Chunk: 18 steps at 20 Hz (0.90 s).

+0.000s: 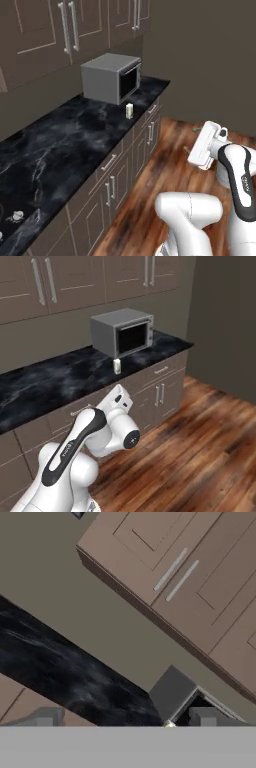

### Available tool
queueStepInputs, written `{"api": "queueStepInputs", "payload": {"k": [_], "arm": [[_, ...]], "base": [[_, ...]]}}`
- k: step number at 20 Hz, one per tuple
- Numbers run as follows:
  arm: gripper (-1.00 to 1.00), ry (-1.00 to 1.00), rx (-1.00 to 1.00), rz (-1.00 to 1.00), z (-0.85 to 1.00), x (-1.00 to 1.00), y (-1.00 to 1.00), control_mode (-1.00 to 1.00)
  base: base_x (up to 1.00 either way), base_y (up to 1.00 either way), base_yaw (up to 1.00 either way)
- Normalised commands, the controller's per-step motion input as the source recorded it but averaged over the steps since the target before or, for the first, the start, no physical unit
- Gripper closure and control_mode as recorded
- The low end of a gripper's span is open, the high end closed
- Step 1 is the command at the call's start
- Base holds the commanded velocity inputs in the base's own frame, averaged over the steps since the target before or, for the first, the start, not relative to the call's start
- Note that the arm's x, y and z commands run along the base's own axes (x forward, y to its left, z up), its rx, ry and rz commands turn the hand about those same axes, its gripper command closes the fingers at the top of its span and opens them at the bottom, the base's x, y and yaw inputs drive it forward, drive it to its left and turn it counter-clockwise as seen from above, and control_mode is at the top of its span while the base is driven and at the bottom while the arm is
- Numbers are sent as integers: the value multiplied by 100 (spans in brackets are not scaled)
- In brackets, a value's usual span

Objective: Move the drinks to the dining counter.

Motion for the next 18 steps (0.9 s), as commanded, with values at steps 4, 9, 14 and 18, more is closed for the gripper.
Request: {"api": "queueStepInputs", "payload": {"k": [4,9,14,18], "arm": [[-100,0,0,0,0,0,0,100],[-100,0,0,0,0,0,0,100],[-100,0,0,0,0,0,0,100],[-100,0,0,0,0,0,0,100]], "base": [[100,-8,35],[100,-20,35],[74,-44,30],[54,-54,24]]}}
